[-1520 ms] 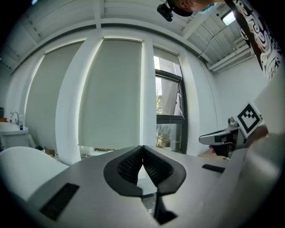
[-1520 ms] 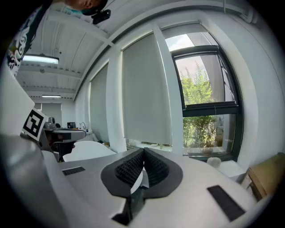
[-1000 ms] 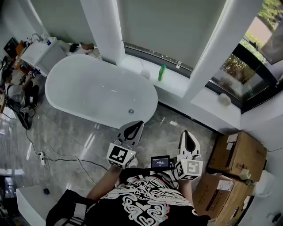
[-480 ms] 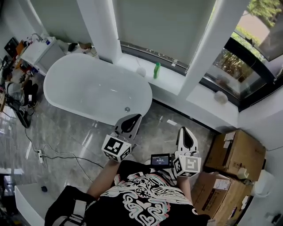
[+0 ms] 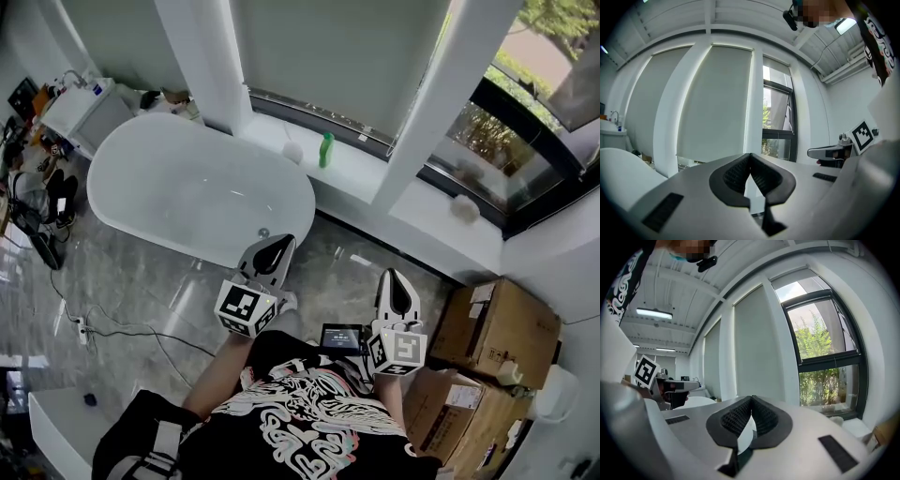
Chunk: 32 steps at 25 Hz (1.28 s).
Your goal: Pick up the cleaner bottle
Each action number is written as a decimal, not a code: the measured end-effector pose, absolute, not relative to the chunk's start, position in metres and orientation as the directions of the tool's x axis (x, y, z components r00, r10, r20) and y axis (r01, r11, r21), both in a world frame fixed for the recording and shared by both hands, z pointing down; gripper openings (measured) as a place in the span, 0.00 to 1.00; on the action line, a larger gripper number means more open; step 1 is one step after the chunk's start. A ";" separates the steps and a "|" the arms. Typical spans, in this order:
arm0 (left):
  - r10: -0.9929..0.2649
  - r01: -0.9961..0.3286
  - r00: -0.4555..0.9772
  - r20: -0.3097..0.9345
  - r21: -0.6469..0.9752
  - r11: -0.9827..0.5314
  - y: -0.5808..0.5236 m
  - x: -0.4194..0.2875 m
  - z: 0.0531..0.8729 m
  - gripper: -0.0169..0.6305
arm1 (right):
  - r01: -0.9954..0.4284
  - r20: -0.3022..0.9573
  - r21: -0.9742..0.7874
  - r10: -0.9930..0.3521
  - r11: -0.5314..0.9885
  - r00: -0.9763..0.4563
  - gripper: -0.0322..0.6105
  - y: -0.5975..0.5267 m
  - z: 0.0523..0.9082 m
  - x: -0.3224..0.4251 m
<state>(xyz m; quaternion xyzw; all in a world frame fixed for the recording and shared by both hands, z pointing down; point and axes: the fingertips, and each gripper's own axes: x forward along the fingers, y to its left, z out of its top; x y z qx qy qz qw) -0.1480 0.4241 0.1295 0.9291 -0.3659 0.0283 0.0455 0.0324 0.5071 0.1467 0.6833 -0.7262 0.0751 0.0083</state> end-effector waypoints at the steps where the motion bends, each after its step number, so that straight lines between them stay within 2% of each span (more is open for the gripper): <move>1: -0.680 -0.686 0.727 0.093 0.057 -0.726 0.418 -0.147 0.131 0.05 | -0.993 0.119 -0.101 -0.991 0.055 -0.067 0.09 0.502 0.147 0.034; 8: -0.694 -0.700 0.711 0.111 0.030 -0.713 0.355 -0.135 0.143 0.05 | -0.995 0.135 -0.087 -0.988 0.058 -0.069 0.09 0.442 0.157 0.047; 22: -0.688 -0.688 0.720 0.095 -0.038 -0.725 0.137 -0.099 0.124 0.05 | -0.998 0.144 -0.062 -0.989 0.009 -0.018 0.09 0.240 0.141 0.084; 32: -0.674 -0.674 0.730 0.111 -0.044 -0.737 0.020 -0.096 0.132 0.05 | -0.999 0.154 -0.039 -0.988 -0.028 0.022 0.09 0.131 0.141 0.087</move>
